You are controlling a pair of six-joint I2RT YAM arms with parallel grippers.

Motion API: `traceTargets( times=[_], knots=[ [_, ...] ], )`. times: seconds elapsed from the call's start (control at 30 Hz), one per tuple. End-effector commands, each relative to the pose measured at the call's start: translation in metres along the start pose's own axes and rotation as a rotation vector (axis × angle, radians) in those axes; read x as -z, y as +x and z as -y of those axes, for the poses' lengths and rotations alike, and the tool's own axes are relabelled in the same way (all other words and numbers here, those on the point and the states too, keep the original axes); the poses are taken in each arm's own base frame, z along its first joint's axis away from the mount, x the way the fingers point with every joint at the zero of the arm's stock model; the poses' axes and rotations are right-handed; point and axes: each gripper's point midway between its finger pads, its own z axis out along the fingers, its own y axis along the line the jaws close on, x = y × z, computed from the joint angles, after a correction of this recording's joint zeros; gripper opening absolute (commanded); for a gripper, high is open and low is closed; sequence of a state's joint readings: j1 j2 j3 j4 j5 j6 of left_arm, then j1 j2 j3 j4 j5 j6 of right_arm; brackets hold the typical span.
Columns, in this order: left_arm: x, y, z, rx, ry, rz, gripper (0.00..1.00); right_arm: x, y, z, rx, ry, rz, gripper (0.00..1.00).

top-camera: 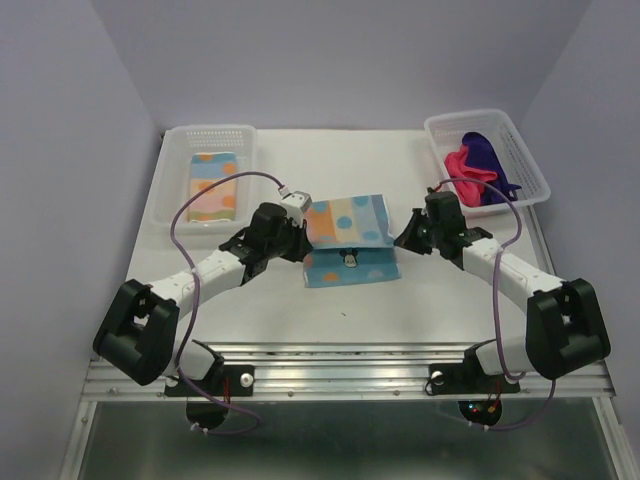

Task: Fold and stack the towels
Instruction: Fold the towel

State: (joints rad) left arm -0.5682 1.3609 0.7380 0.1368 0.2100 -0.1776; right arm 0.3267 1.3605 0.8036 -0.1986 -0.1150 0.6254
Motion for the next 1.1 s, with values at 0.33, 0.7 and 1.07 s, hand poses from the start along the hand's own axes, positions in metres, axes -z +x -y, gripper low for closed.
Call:
traceTargets(
  times=[0.33,0.7,1.07],
  knots=[
    [0.008,0.029,0.006,0.118,-0.023,-0.047,0.00,0.005,0.034,0.013,-0.026,0.008,-0.091,0.01],
    [0.009,0.055,0.008,0.153,-0.037,-0.091,0.00,-0.005,0.059,0.020,-0.094,0.003,-0.155,0.01],
    [0.018,0.068,0.018,0.198,-0.053,-0.096,0.66,0.002,0.069,0.037,-0.102,0.072,-0.169,0.45]
  ],
)
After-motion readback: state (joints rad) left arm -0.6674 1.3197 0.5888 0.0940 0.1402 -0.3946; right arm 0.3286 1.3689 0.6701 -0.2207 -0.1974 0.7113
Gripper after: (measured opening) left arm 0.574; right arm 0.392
